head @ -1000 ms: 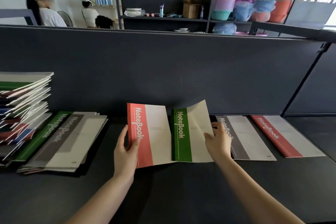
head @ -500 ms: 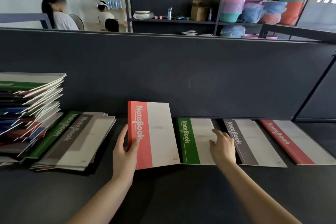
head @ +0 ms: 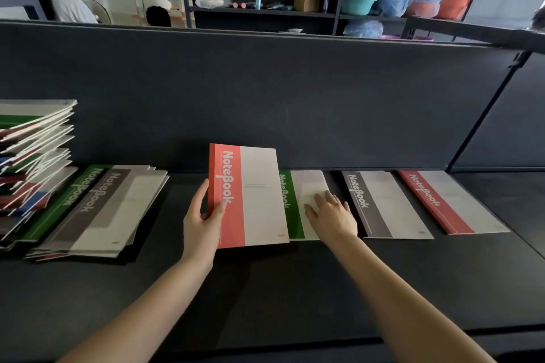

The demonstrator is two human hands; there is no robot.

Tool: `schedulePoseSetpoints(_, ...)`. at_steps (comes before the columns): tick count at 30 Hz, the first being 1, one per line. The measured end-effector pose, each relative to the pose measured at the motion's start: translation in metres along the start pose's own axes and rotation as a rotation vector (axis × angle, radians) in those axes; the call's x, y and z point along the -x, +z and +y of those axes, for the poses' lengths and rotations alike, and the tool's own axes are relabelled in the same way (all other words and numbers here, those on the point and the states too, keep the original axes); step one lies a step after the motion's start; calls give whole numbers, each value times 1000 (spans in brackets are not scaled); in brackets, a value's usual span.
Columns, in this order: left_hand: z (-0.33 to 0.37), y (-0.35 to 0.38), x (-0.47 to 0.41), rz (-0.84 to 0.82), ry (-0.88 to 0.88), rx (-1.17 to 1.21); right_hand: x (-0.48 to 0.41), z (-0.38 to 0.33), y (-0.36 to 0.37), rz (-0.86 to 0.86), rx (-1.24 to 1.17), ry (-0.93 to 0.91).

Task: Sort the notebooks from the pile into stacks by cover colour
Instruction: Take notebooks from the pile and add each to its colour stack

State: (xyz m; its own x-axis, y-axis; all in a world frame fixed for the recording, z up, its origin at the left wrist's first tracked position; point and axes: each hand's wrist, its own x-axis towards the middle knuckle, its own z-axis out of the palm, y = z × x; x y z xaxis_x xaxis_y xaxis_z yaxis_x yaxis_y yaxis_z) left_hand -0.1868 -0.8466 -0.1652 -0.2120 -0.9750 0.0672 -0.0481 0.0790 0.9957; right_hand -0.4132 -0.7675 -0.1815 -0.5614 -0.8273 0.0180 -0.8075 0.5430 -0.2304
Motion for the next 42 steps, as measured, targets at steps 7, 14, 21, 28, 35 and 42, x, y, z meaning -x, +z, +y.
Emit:
schedulePoseSetpoints(7, 12, 17, -2, -24, 2, -17, 4, 2, -16, 20, -275, -18)
schedulePoseSetpoints(14, 28, 78, 0, -132, 43, 63, 29, 14, -43, -18, -1083, -12)
schedulePoseSetpoints(21, 37, 170, 18, -472, 41, -10, 46, 107, -79, 283, -1105, 158)
schedulePoseSetpoints(28, 30, 254, 35, -913, 500, -818, 59, 226, -113, 494, -1053, 355)
schedulePoseSetpoints(35, 11, 298, 41, -944, 526, -1270, 40, 296, -118, 395, -774, 460)
schedulePoseSetpoints(42, 1, 303, 31, -898, 542, -1275, 6, 306, -93, 331, -495, 458)
